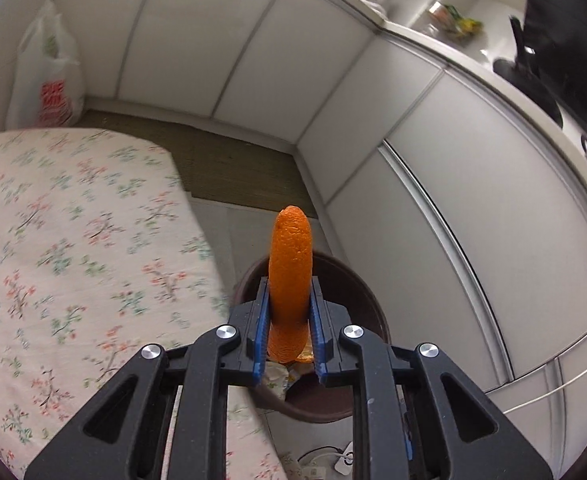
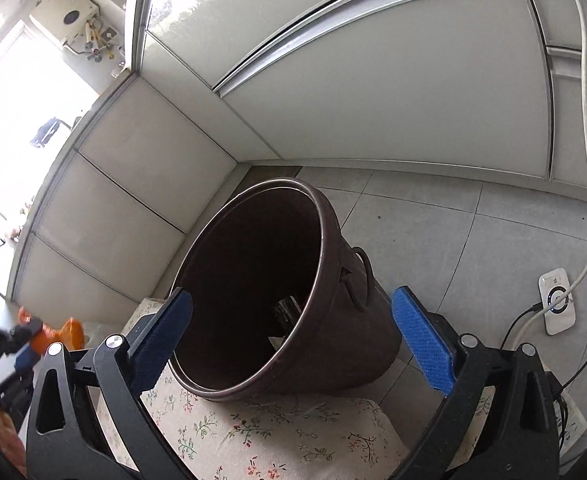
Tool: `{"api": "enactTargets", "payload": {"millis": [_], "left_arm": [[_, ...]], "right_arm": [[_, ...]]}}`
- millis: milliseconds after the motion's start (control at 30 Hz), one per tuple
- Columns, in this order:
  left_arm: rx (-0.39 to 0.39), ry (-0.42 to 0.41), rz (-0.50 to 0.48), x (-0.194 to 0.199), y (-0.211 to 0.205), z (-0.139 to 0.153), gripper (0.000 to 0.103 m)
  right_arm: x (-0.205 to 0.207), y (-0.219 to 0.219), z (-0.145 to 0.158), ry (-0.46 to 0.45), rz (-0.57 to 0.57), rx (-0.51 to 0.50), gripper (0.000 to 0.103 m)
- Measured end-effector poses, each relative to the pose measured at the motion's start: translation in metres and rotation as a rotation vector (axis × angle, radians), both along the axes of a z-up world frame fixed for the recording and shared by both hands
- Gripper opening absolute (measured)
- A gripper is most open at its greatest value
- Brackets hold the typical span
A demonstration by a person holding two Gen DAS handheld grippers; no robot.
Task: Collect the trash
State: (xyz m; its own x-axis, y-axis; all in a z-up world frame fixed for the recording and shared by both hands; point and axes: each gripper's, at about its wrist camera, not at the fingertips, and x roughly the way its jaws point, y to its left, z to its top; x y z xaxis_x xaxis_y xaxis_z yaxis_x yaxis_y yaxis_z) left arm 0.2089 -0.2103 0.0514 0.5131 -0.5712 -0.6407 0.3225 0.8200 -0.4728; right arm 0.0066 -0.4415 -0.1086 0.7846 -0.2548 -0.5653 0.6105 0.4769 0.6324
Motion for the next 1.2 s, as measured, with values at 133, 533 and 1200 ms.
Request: {"api": "enactTargets", "payload": {"millis": [133, 533, 1200], "left_arm": [[0.023, 0.029, -0.05, 0.01, -0.034, -0.003, 0.037], [0.236, -0.057, 0.044, -0.024, 0.004, -0.015, 0.077], [0.222, -0.182, 0.469, -0.116, 0.211, -0.039, 0.096]], "right_arm": [[-0.002, -0.008, -0.005, -0.003, -0.018, 0.048, 0.096], [0.01, 0.007, 0.003, 0.003, 0.079, 0.005, 0.096], [0.021, 0.17, 0.073, -0.034, 0.467, -0.536, 0.096]]}}
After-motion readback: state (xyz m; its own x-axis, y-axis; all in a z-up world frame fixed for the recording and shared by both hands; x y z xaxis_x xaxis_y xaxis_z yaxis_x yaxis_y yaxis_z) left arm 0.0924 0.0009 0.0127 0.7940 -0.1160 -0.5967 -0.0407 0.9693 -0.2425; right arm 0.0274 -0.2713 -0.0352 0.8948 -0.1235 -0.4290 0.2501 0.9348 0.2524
